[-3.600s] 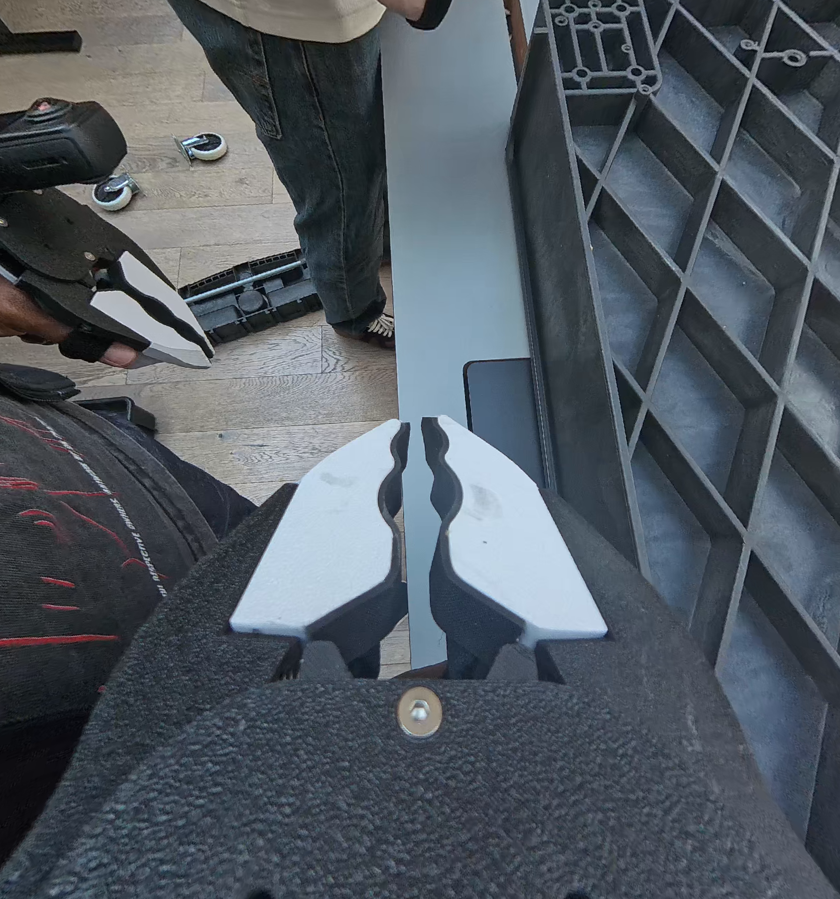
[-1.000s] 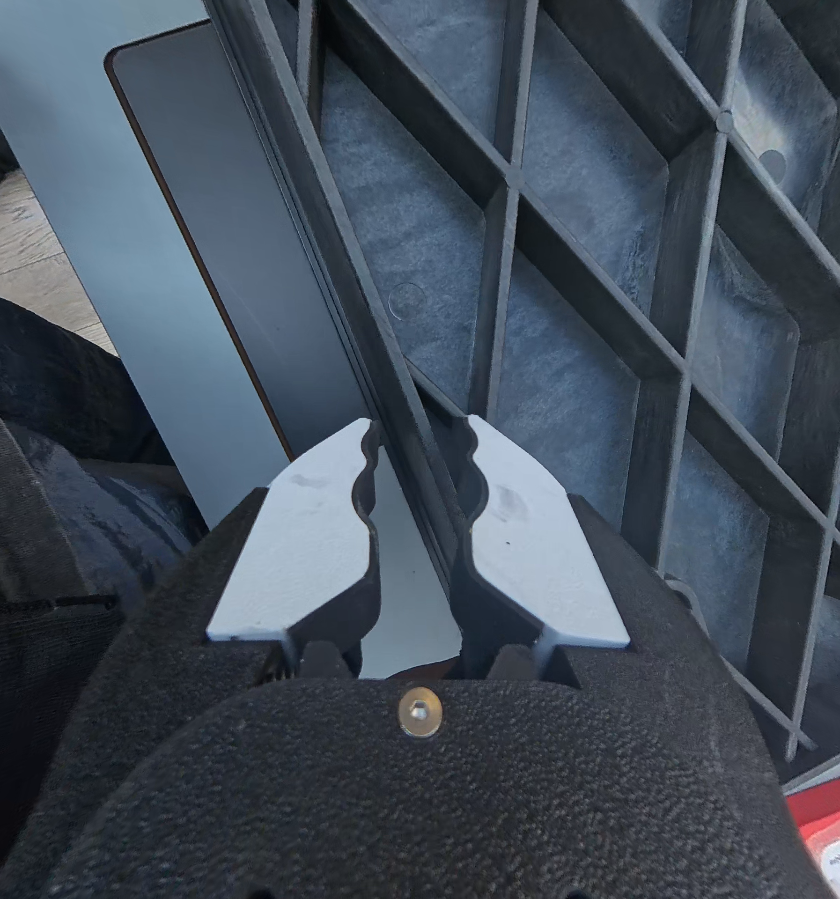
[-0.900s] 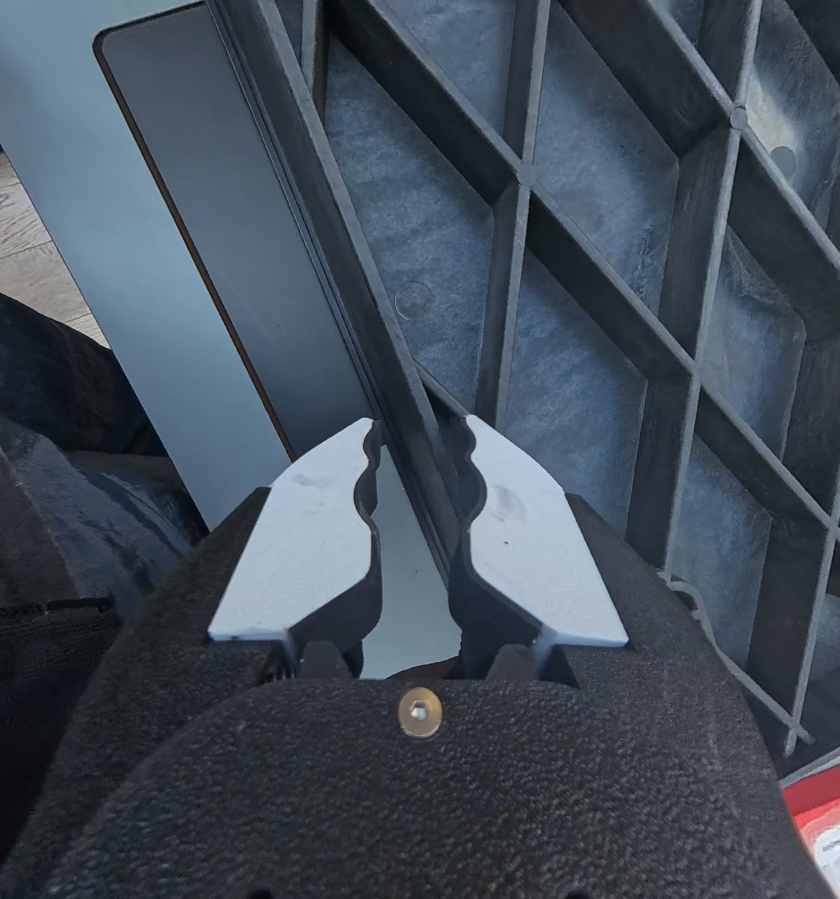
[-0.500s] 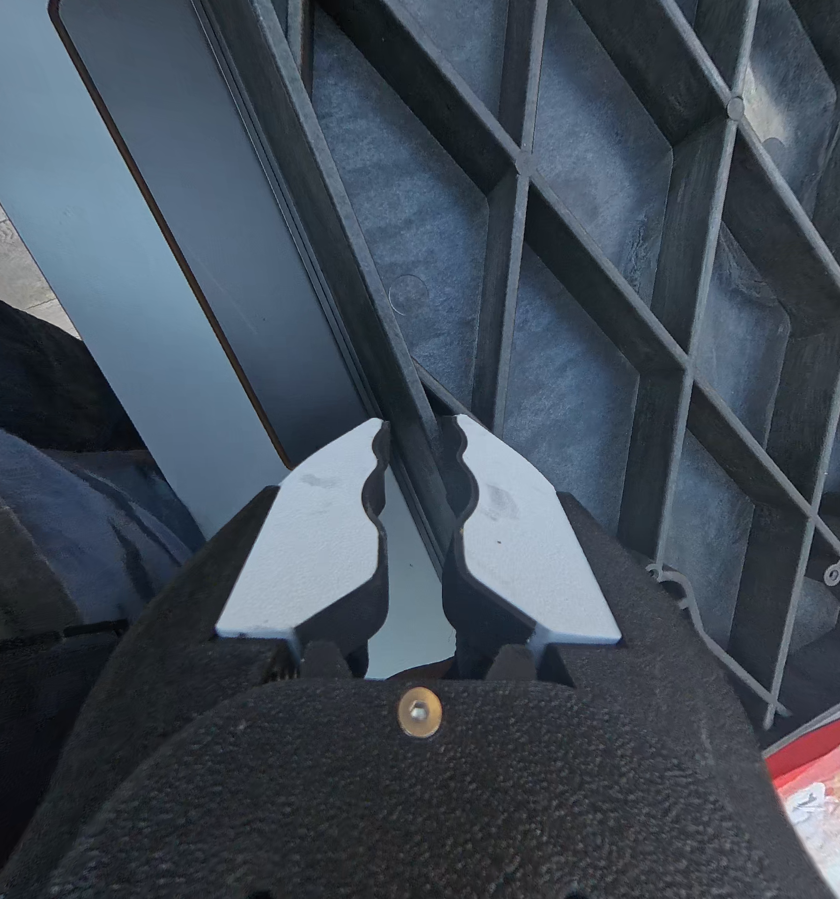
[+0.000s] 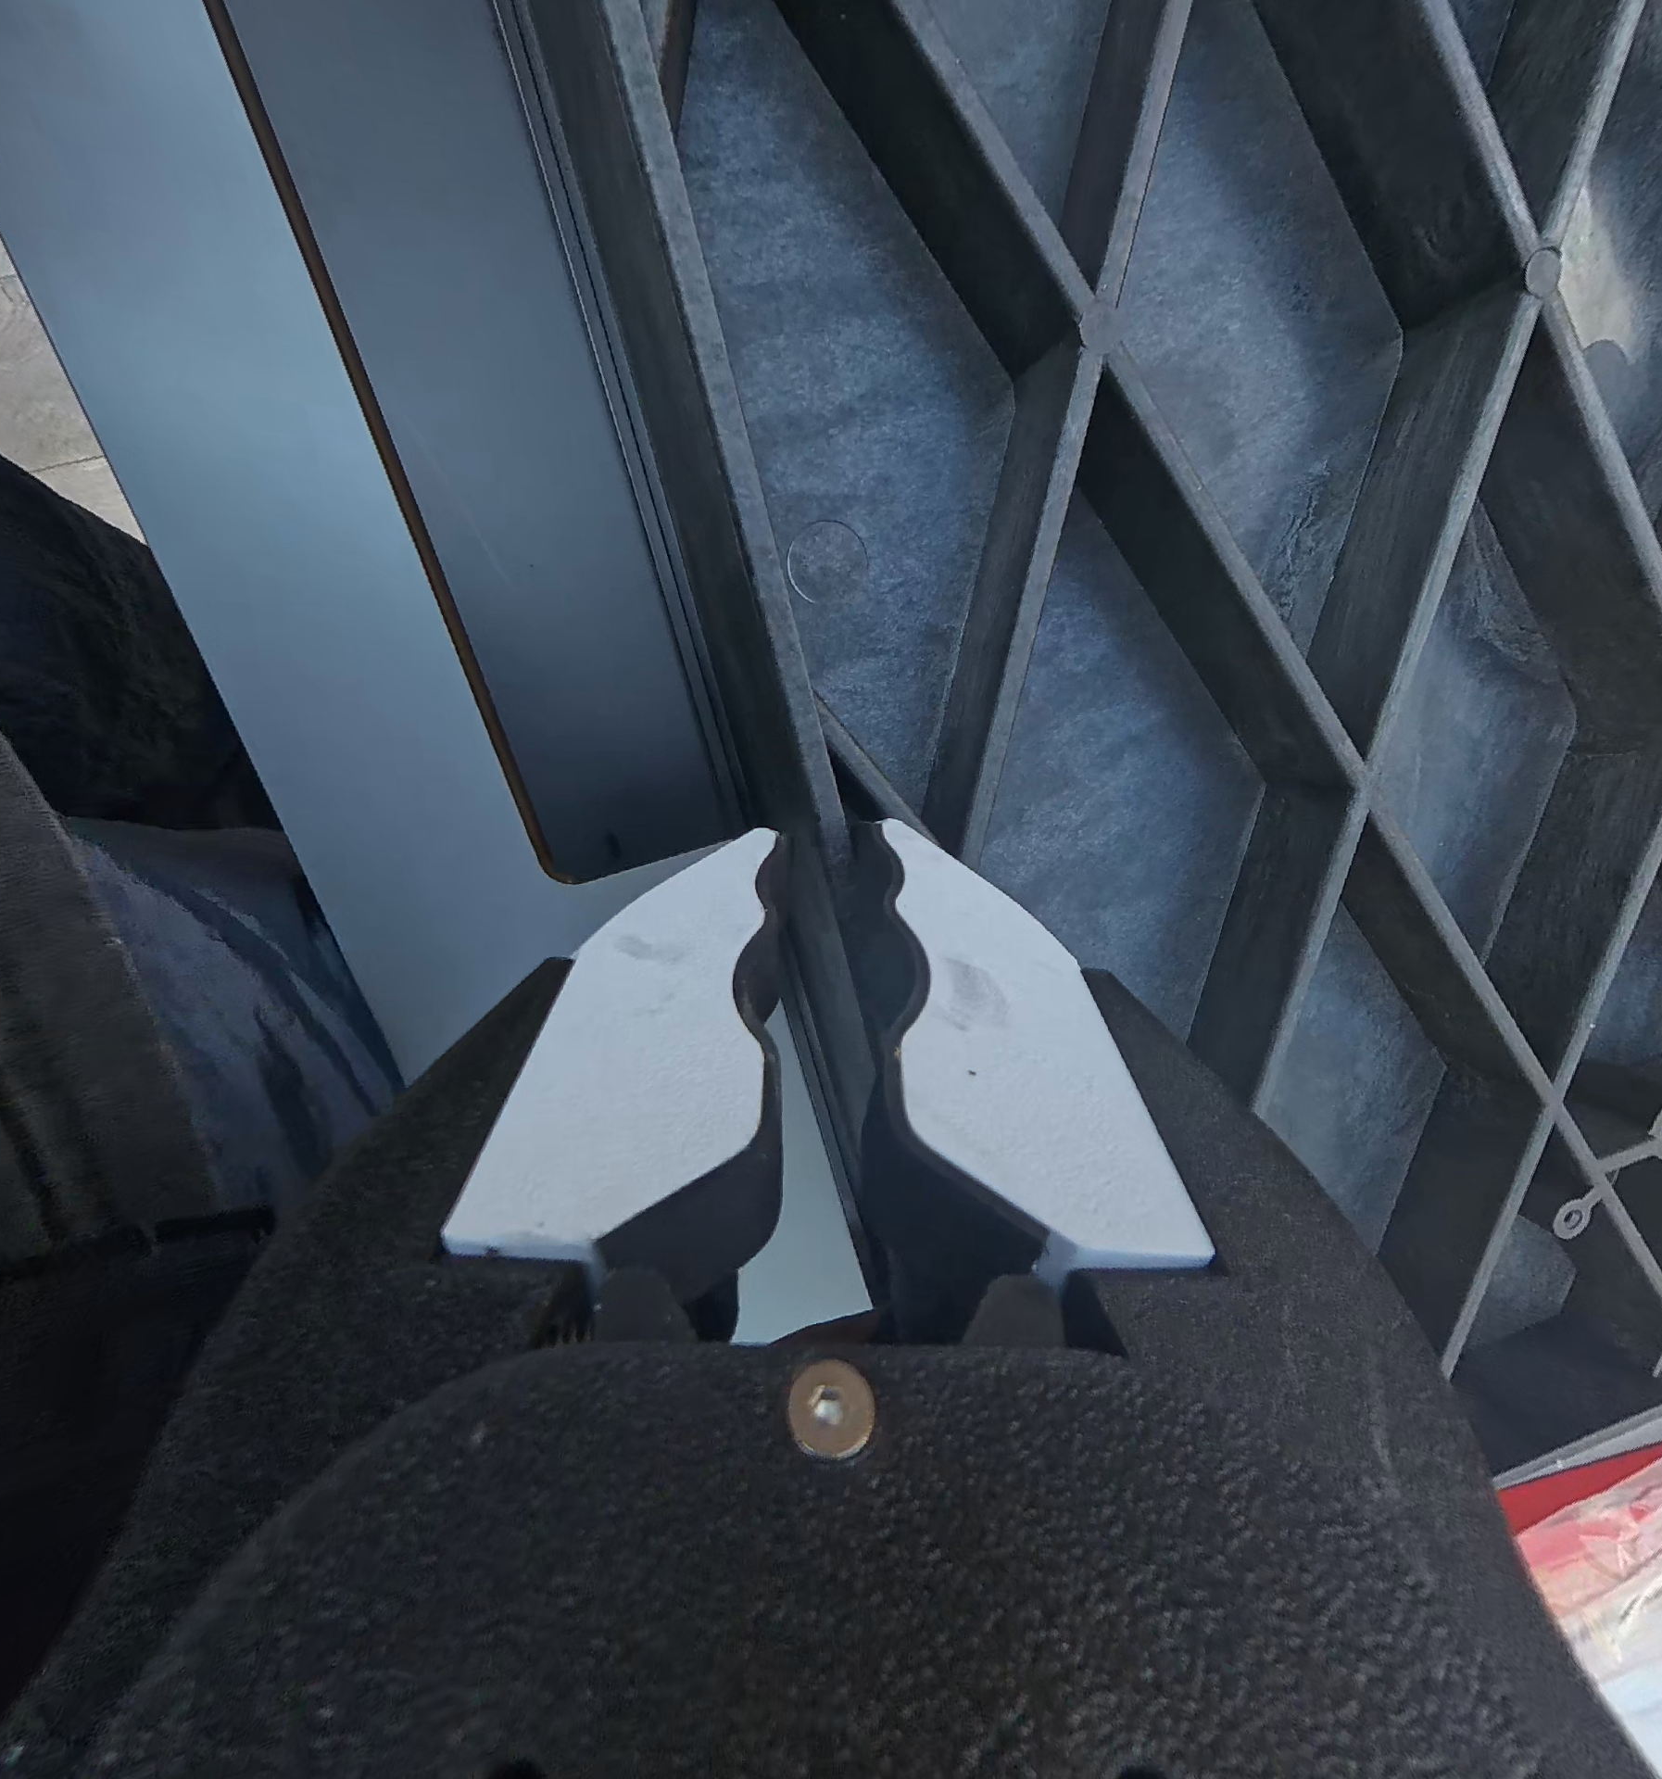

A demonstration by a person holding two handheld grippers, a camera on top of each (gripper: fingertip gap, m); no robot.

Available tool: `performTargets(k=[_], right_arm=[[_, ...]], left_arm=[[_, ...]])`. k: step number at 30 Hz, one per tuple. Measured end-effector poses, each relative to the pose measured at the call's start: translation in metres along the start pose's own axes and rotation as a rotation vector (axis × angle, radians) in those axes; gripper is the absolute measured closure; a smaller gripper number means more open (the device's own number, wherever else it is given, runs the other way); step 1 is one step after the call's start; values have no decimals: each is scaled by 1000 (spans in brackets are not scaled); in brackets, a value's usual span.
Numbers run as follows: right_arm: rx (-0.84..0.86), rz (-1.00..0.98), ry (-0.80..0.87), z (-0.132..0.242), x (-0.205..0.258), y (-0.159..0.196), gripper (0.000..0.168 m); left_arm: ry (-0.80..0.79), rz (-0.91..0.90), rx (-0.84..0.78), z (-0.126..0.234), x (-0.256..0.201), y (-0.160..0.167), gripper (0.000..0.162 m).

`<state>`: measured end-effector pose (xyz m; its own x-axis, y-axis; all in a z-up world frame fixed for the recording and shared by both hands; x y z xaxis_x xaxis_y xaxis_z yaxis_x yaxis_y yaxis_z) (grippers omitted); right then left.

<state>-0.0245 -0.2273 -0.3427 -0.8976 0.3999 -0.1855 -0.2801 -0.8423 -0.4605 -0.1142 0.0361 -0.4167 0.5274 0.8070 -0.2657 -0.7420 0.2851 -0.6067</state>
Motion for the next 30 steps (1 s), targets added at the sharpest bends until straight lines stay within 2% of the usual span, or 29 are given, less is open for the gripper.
performTargets(k=[16, 23, 25, 30], right_arm=[[46, 24, -15, 0, 0, -2, 154], [22, 25, -50, 2, 2, -3, 144], [3, 23, -34, 4, -1, -7, 134], [25, 29, -56, -3, -3, -9, 127]], left_arm=[[-28, 51, -8, -8, 1, -2, 150], [-43, 66, -3, -8, 3, 1, 150], [-48, 73, -5, -7, 4, 1, 150], [-48, 70, -1, -9, 3, 0, 150]])
Point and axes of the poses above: each gripper's, where its closed fingertips meet, z back along the fingers, y out of its underside, x = y × z across the jaws, the point moved 4 cm from there along z, back along the fingers, and after that the axes turned 7 degrees about -x, right-handed, at the moved point
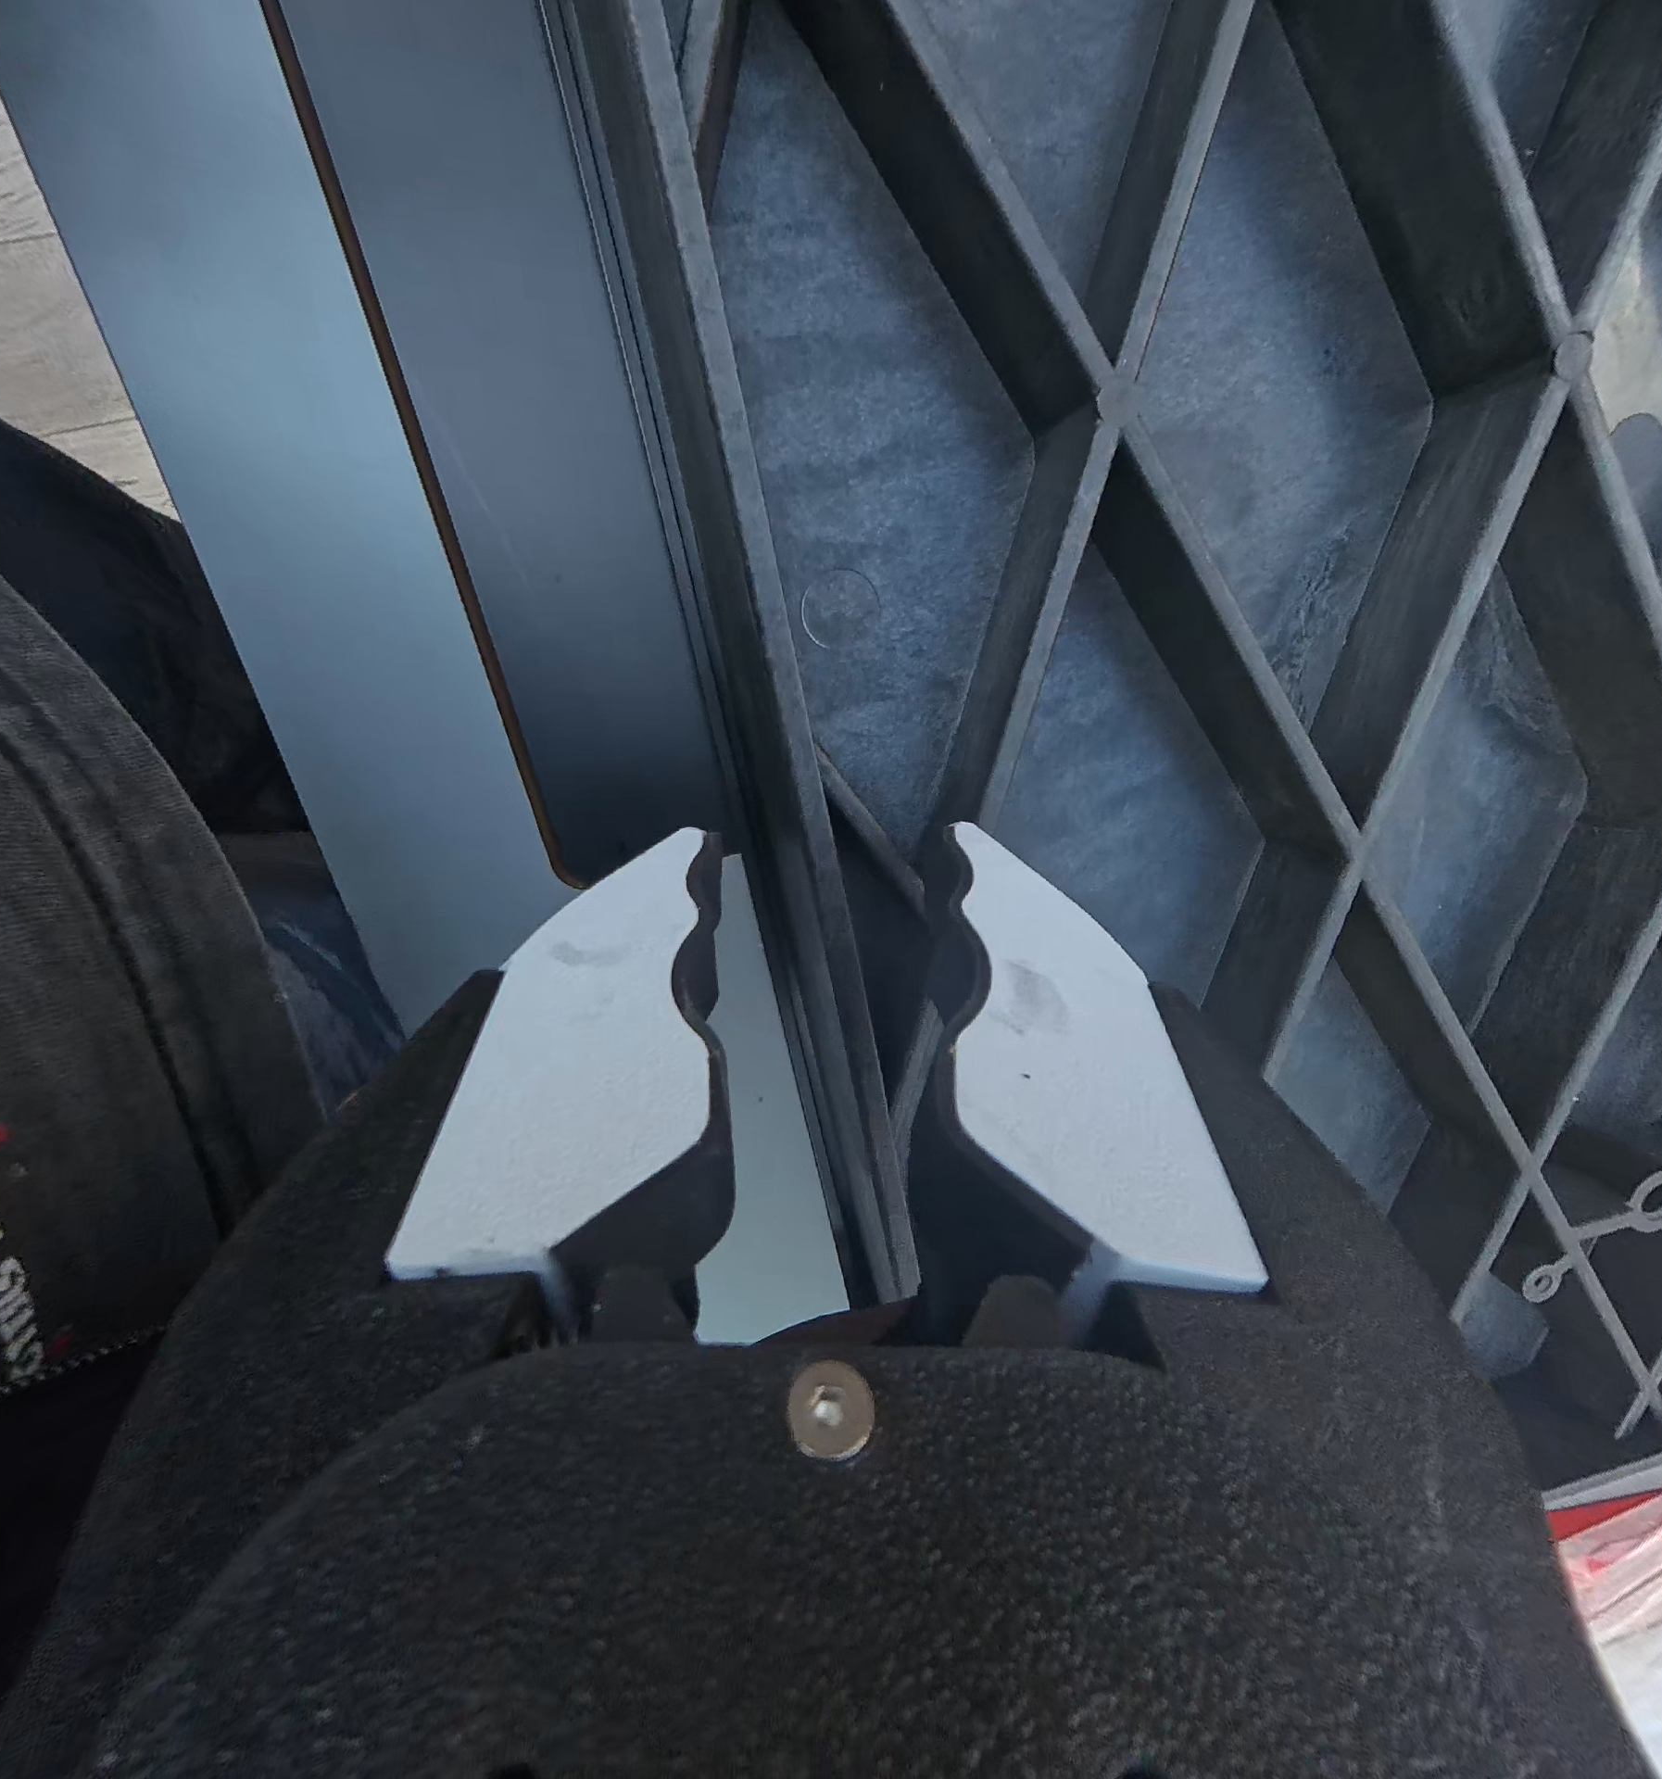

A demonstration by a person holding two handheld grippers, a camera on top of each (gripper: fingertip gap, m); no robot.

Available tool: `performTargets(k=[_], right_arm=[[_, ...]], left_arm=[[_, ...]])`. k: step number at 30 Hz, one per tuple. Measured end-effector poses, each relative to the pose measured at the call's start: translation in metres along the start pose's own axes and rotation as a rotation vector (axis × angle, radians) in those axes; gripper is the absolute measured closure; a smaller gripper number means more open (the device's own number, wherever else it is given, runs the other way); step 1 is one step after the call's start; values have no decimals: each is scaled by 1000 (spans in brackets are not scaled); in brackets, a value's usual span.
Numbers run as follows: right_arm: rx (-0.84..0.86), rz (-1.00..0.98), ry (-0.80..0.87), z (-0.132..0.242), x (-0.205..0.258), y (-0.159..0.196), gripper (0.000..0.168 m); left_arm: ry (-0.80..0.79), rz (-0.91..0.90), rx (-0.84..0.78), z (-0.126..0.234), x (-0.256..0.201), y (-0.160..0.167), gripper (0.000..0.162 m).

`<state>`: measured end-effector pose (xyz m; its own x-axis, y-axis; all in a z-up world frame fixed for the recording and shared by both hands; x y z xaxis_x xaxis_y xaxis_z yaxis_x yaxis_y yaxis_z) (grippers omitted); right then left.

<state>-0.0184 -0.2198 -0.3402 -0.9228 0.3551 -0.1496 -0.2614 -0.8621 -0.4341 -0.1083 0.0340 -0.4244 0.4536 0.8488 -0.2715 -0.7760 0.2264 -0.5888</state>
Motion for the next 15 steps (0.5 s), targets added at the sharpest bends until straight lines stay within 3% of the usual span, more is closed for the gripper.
performTargets(k=[15], right_arm=[[124, 179, -15, -26, 3, 1, 134]], left_arm=[[-3, 4, 11, -2, 0, -1, 150]])
Point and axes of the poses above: each gripper's, where its closed fingertips meet, z back along the fingers, y out of its underside, x = y × z across the jaws, the point moved 4 cm from there along z, back along the fingers, and after that the axes turned 7 degrees about -x, right-handed, at the moved point
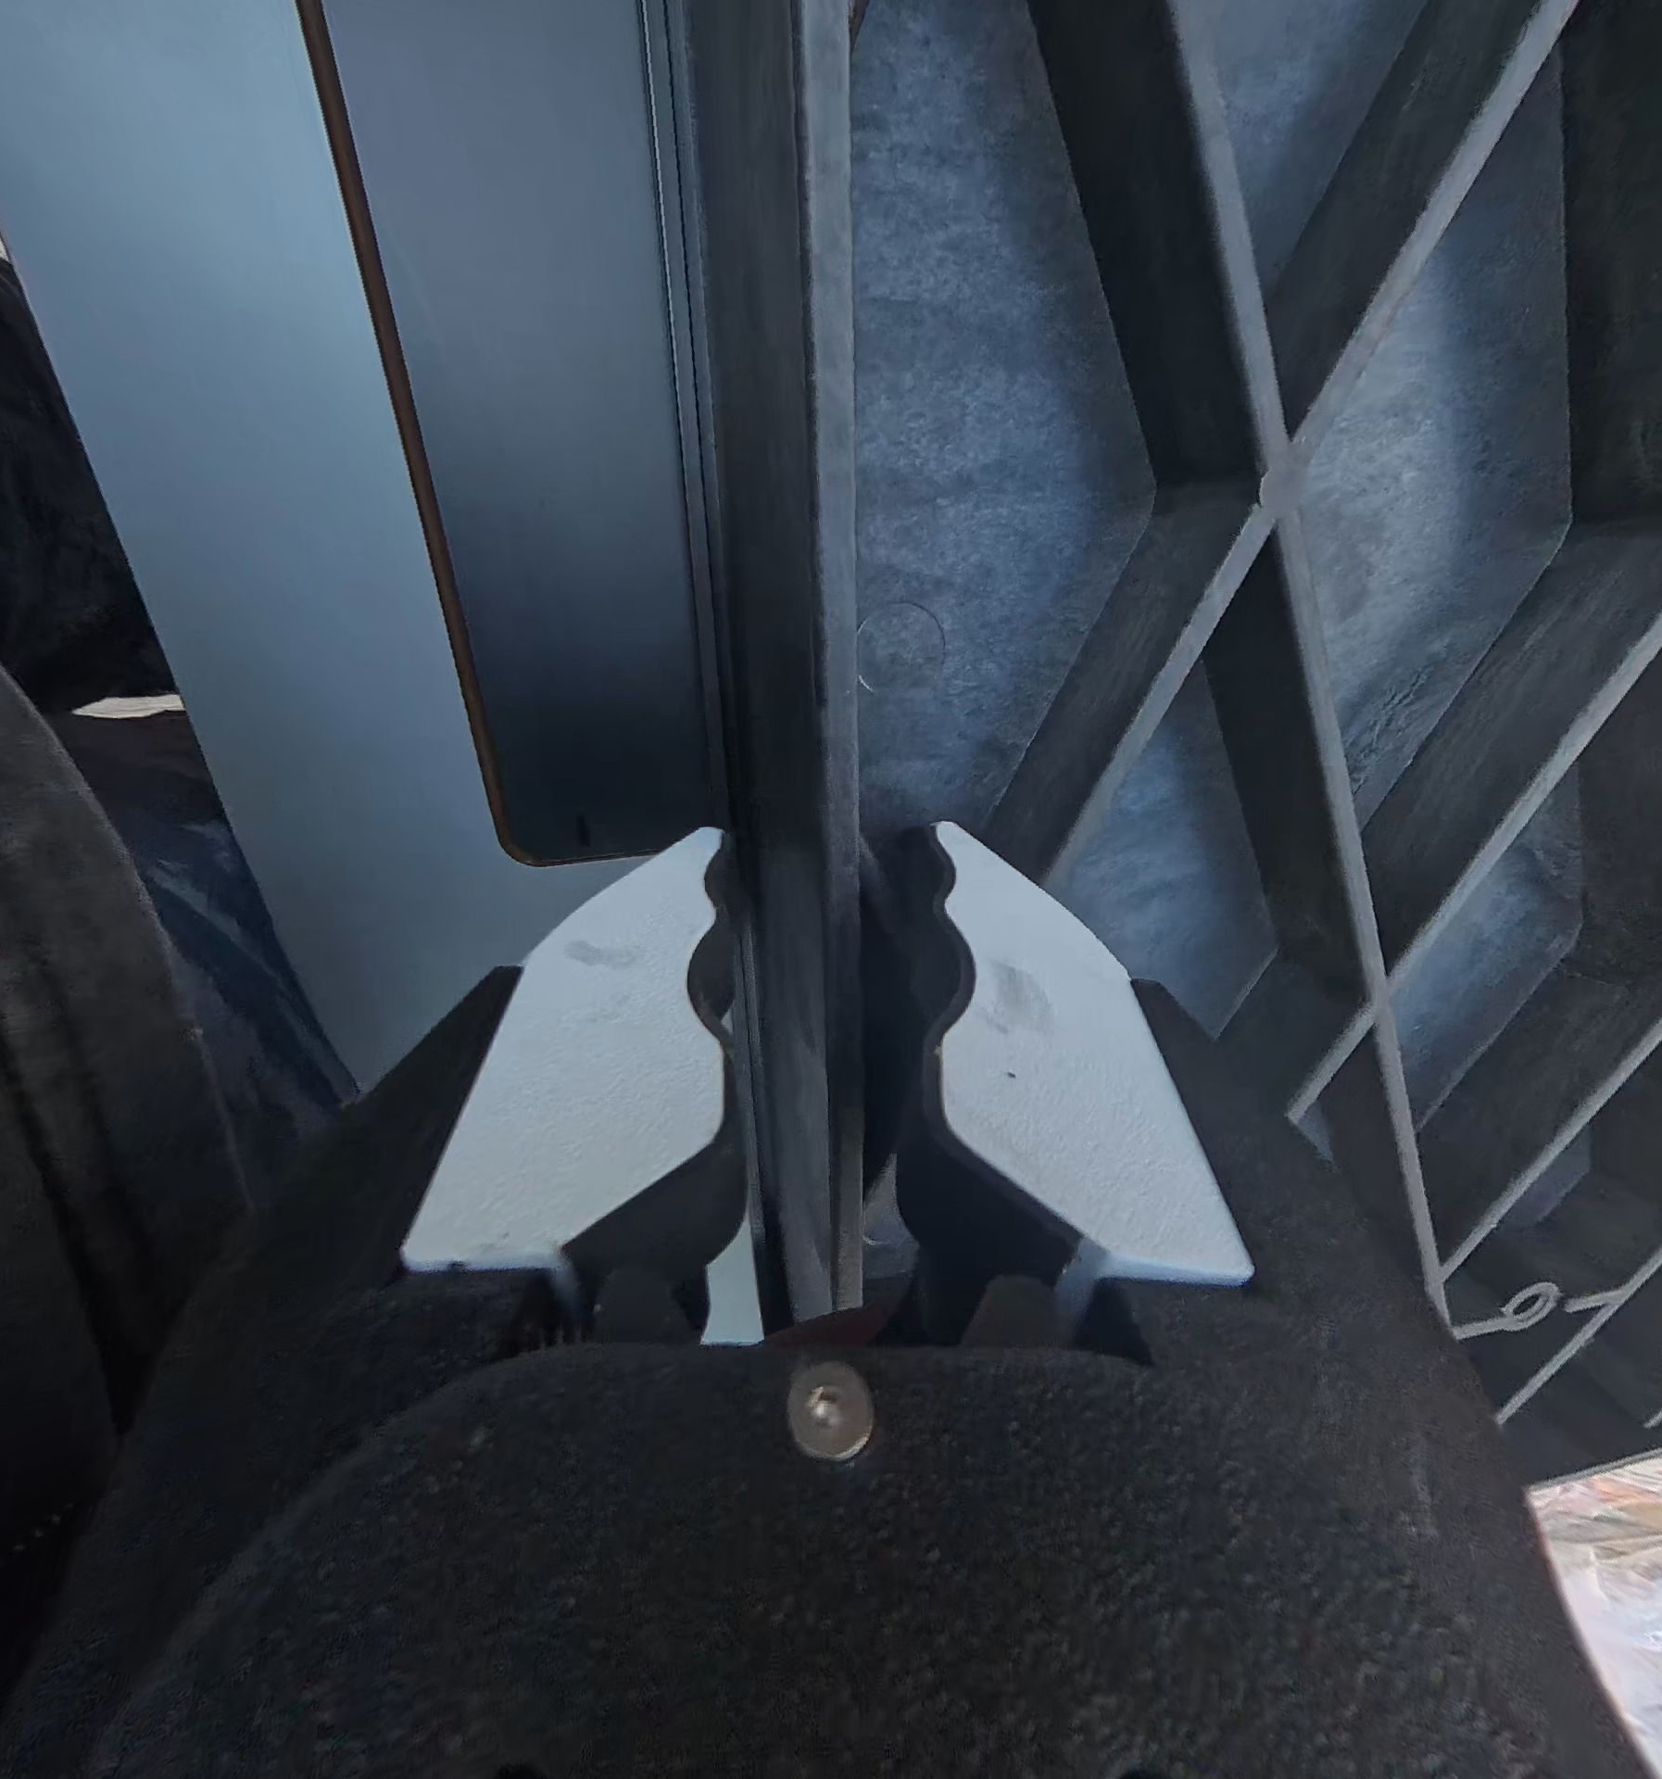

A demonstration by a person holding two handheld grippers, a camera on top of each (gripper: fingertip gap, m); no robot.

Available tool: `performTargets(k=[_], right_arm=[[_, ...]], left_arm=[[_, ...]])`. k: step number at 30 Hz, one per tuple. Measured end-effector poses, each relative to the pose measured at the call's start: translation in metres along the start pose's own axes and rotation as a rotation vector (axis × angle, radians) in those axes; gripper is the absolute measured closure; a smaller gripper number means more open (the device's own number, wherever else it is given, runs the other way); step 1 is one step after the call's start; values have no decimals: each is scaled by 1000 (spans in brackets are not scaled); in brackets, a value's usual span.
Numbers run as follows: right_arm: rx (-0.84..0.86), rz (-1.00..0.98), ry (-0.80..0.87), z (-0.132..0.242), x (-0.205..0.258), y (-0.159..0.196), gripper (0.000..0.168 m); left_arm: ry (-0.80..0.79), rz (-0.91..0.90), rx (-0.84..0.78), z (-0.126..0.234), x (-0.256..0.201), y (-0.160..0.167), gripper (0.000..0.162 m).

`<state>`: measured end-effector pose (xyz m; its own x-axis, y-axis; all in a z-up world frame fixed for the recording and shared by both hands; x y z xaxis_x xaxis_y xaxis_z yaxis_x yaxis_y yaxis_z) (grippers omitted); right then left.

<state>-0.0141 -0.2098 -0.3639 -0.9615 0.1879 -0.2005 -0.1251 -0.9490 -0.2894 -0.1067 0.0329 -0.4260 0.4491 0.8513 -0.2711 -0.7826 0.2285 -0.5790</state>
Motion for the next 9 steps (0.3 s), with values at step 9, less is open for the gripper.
performTargets(k=[9], right_arm=[[42, 38, -44, 0, -5, -1, 143]], left_arm=[[9, -3, 0, -2, -3, -1, 150]])
Point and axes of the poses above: each gripper's, where its closed fingertips meet, z back along the fingers, y out of its underside, x = y × z across the jaws, the point moved 4 cm from there along z, back along the fingers, and after that the axes turned 7 degrees about -x, right-handed, at the moved point
